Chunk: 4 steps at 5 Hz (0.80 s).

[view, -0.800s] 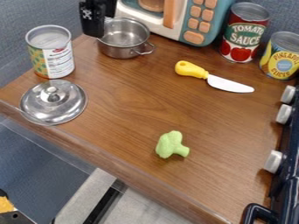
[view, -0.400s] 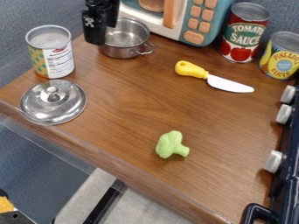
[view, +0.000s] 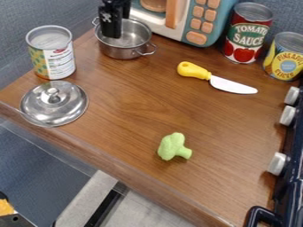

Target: Moved the pot to the right side of the table

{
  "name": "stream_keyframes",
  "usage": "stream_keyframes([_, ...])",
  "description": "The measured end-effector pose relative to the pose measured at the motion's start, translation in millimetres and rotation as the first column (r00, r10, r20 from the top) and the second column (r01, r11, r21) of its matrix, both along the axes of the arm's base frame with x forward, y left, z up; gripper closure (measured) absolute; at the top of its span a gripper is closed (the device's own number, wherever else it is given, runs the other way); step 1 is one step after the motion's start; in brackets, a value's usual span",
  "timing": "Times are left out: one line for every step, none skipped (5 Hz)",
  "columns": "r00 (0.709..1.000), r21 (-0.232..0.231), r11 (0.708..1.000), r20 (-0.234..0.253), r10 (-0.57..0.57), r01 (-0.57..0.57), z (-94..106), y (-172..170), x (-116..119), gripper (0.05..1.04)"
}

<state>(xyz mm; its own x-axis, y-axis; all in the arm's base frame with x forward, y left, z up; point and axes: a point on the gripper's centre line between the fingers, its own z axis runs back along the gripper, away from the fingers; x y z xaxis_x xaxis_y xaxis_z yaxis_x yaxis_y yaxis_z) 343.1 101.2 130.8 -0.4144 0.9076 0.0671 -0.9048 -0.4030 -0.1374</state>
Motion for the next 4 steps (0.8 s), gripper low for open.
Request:
stream_keyframes([0.999, 0.04, 0.999, -0.031, -0.012, 0.013, -16.8, 1.0, 5.5, 0.083])
stream_keyframes([0.998, 0.05, 0.998, -0.051, -0.029, 0.031, -29.7, 1.9, 7.8, 0.083])
stream_keyframes([0.991, 0.038, 0.997, -0.115, -0.064, 0.069, -54.7, 3.0, 7.5, 0.139])
stream_keyframes([0.991, 0.054, 0.995, -0.108, -0.081, 0.087, -59.5, 5.9, 11.3, 0.43])
